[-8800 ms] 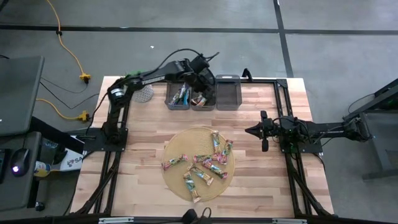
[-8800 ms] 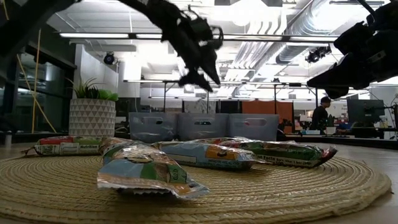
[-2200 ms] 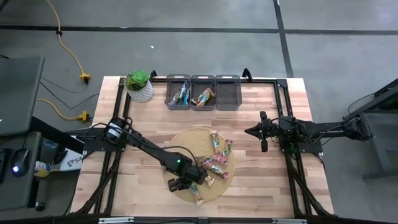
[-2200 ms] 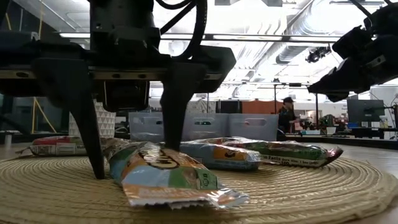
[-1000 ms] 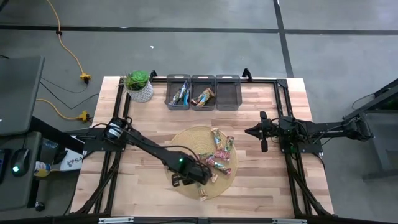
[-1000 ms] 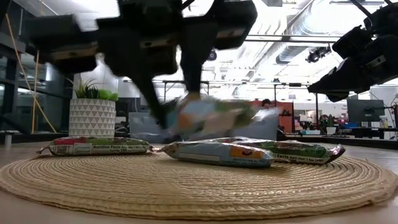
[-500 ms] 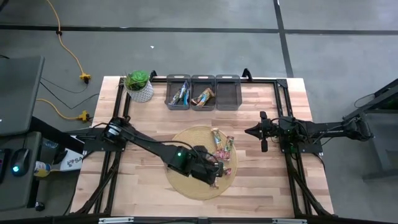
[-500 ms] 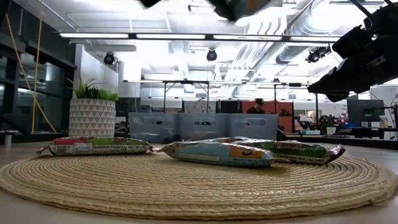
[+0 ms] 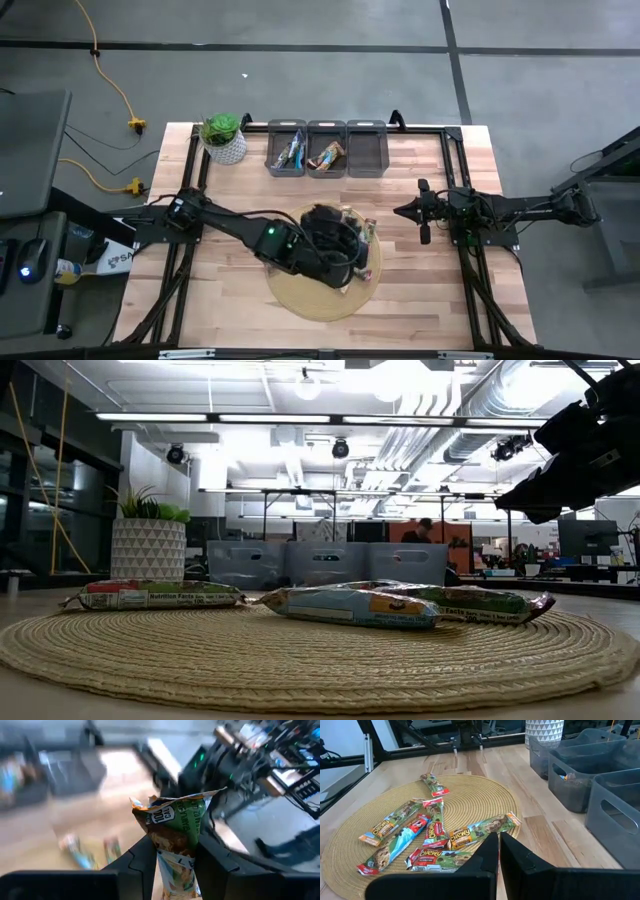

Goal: Pick and place Granola Bars by type
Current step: Put the yellow granola bar into the middle black bin

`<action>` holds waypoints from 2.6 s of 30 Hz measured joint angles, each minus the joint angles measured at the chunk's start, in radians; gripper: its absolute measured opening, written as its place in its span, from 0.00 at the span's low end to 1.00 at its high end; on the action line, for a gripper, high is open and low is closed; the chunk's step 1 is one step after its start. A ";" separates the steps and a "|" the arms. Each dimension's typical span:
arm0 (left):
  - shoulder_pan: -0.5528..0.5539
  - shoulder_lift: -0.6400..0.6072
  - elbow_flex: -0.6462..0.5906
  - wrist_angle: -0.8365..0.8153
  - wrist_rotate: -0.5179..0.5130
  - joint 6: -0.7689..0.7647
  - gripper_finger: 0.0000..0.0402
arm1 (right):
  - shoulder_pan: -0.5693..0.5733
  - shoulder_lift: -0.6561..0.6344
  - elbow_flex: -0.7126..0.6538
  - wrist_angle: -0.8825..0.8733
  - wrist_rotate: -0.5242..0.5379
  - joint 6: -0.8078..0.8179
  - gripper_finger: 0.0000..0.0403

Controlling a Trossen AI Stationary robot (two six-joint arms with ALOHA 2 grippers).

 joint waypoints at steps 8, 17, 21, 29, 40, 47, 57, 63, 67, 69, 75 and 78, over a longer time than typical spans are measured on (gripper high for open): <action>0.093 -0.008 0.093 0.006 -0.140 0.350 0.27 | 0.000 0.000 0.000 0.000 0.000 0.000 0.00; 0.301 -0.060 0.091 0.001 -0.069 0.675 0.27 | 0.000 0.000 0.000 0.000 0.000 0.000 0.00; 0.404 -0.076 0.091 0.001 -0.004 0.733 0.27 | 0.000 0.000 0.000 0.001 0.000 0.000 0.00; 0.650 -0.081 0.091 -0.058 0.351 0.916 0.27 | 0.000 0.000 0.000 0.000 0.000 0.000 0.00; 0.963 -0.019 0.090 -0.218 0.784 1.023 0.27 | 0.000 0.000 0.000 0.000 0.000 0.000 0.00; 1.044 0.100 0.089 -0.230 0.954 1.029 0.27 | 0.000 0.000 0.000 0.000 0.000 0.000 0.00; 1.025 0.299 0.089 -0.214 1.030 1.107 0.27 | 0.000 0.000 0.000 0.000 0.000 0.000 0.00; 1.027 0.381 0.089 -0.196 1.061 1.107 0.27 | 0.000 0.000 0.000 0.000 0.001 0.000 0.00; 1.027 0.415 0.089 -0.191 1.070 1.107 0.27 | 0.000 0.000 0.000 0.000 0.000 0.000 0.00; 1.027 0.427 0.089 -0.194 1.089 1.107 0.27 | 0.000 0.000 0.000 0.000 0.000 0.000 0.00; 1.027 0.430 0.089 -0.194 1.084 1.101 0.30 | 0.000 0.000 0.000 0.000 0.000 0.000 0.00; 1.028 0.430 0.089 -0.205 1.102 1.100 0.35 | 0.000 0.000 0.000 0.000 0.000 0.000 0.00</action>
